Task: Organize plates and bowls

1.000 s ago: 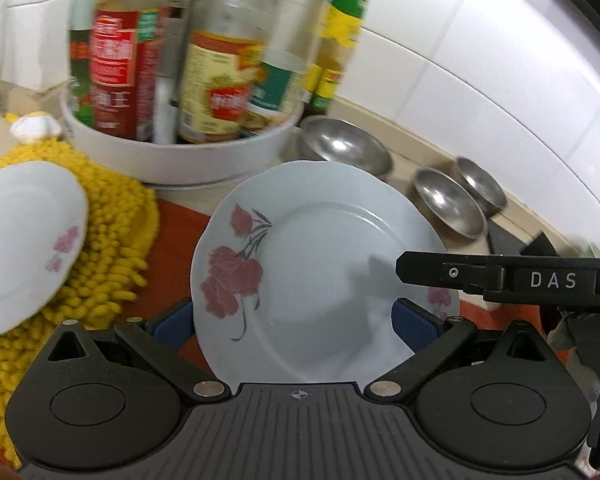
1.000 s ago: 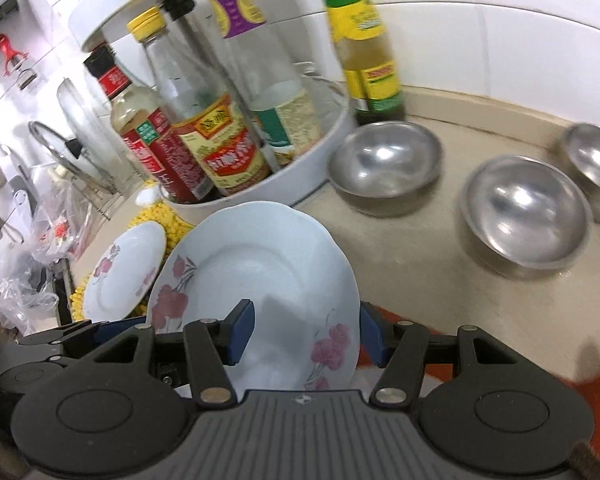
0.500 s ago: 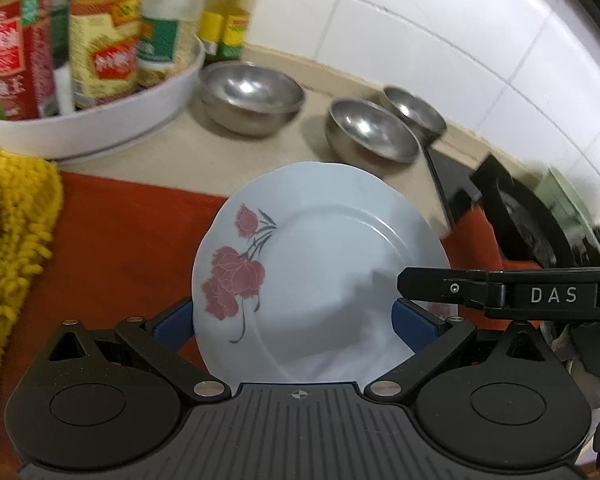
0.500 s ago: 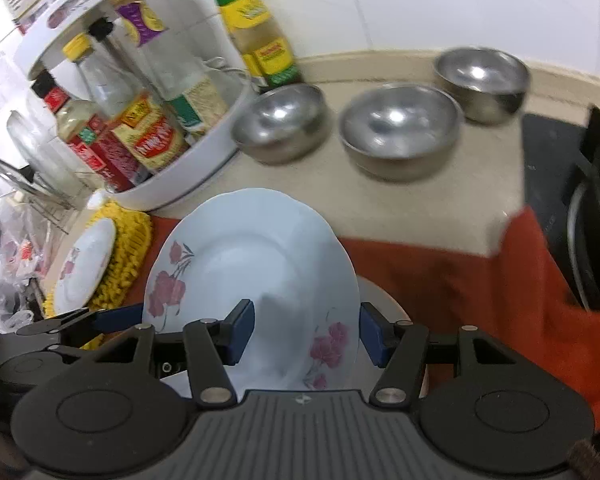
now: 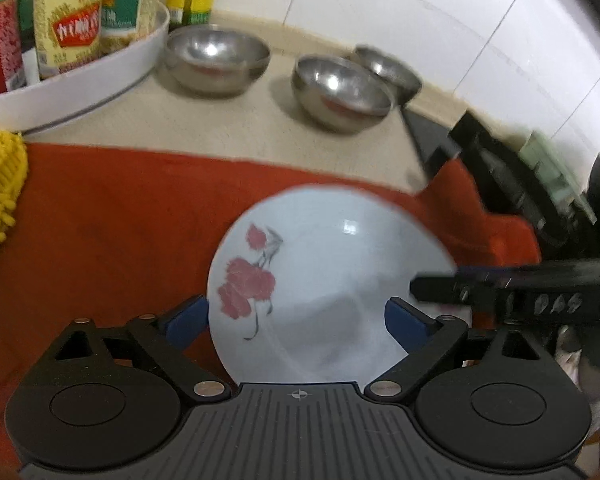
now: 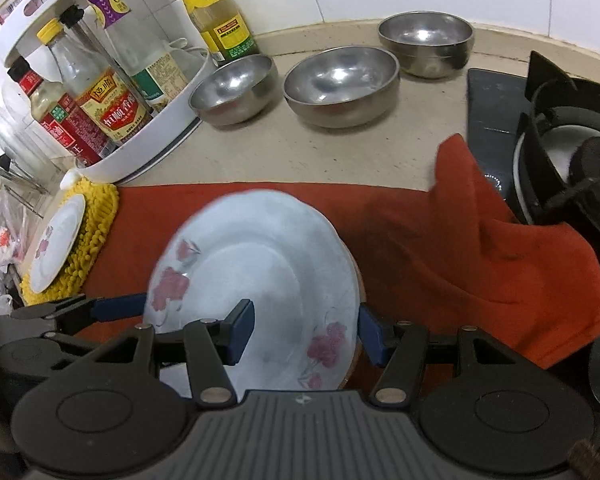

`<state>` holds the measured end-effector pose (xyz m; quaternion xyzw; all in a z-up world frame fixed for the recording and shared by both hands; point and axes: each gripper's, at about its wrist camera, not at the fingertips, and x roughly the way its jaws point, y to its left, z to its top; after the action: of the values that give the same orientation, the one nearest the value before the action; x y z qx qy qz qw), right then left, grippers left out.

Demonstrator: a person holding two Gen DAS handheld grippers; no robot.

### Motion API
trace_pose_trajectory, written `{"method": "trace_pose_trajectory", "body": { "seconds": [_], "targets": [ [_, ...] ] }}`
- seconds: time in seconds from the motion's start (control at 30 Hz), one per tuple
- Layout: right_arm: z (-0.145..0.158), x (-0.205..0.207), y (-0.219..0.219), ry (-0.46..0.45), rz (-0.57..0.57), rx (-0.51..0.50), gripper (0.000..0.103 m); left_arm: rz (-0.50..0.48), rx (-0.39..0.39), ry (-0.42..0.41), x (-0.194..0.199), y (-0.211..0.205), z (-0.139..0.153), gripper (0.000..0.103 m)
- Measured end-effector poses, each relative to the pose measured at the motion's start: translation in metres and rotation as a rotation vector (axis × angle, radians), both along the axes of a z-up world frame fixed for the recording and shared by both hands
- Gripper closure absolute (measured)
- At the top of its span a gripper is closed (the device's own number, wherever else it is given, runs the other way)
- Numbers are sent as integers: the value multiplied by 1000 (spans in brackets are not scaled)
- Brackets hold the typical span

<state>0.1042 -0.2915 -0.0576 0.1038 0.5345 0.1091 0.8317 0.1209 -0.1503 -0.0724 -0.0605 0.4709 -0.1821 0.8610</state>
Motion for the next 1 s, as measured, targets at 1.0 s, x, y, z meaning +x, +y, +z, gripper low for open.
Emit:
{"method": "trace_pose_trajectory", "body": {
  "seconds": [1.0],
  "targets": [
    [7, 28, 80, -95, 304, 48, 50, 444, 43, -58, -33, 124, 21, 3]
  ]
}}
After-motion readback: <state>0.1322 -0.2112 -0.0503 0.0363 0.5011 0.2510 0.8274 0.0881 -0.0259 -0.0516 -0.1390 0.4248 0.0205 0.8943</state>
